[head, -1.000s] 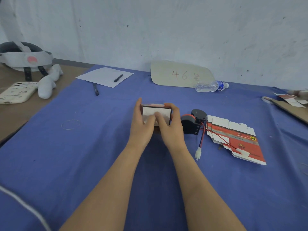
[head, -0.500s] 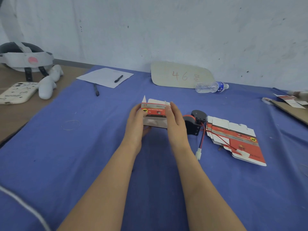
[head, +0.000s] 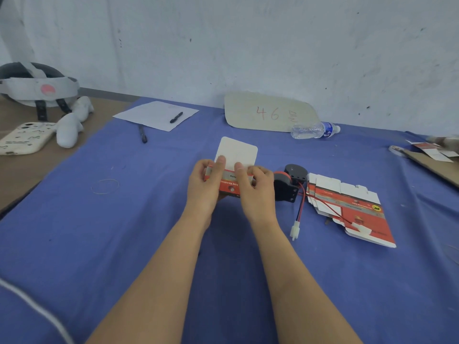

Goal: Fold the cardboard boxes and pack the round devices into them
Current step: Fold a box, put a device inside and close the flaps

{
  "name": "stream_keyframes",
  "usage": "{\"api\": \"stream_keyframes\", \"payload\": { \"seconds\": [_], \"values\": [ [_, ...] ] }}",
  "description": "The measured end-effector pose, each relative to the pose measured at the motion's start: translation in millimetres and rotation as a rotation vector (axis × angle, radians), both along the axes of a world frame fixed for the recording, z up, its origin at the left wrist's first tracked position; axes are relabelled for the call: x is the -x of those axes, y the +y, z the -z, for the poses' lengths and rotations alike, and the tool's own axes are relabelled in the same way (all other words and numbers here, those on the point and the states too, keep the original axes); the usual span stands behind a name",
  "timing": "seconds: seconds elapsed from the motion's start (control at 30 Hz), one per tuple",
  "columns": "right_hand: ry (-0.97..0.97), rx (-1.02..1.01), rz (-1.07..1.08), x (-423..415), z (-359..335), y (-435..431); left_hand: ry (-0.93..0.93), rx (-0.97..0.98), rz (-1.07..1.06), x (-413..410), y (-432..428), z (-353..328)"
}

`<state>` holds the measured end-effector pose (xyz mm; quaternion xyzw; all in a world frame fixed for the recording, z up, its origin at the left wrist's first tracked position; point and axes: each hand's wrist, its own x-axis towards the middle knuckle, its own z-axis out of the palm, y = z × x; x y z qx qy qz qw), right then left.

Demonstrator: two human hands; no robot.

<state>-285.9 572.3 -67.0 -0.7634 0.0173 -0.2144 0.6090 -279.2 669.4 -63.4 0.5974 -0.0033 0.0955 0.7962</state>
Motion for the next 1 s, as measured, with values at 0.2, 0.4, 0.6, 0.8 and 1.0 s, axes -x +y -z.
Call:
{"api": "stream_keyframes", "payload": {
  "seconds": [0.2, 0.4, 0.6, 0.8, 1.0],
  "values": [
    [0.1, -0.165, -0.055, 0.9, -1.6, -4.9, -0.187, -0.278, -0.123, 6.5, -2.1, 0.8],
    [-0.032, -0.308, -0.103, 2.8, -10.2, -10.4, -0.193, -0.195, -0.073, 5.4, -3.3, 0.9],
    [0.0, -0.291, -0.248, 9.2, -15.3, -5.9, -0.072, -0.08, -0.204, -5.8, 5.4, 3.8],
    [0.081, -0.064, -0.237, 5.0, -10.1, -6.9, 0.016, 0.031, -0.2, -9.5, 7.4, 1.5],
    [0.079, 0.108, -0.128, 1.4, -6.5, -8.2, 0.108, 0.105, 0.015, -5.8, 3.9, -2.8]
  ]
}}
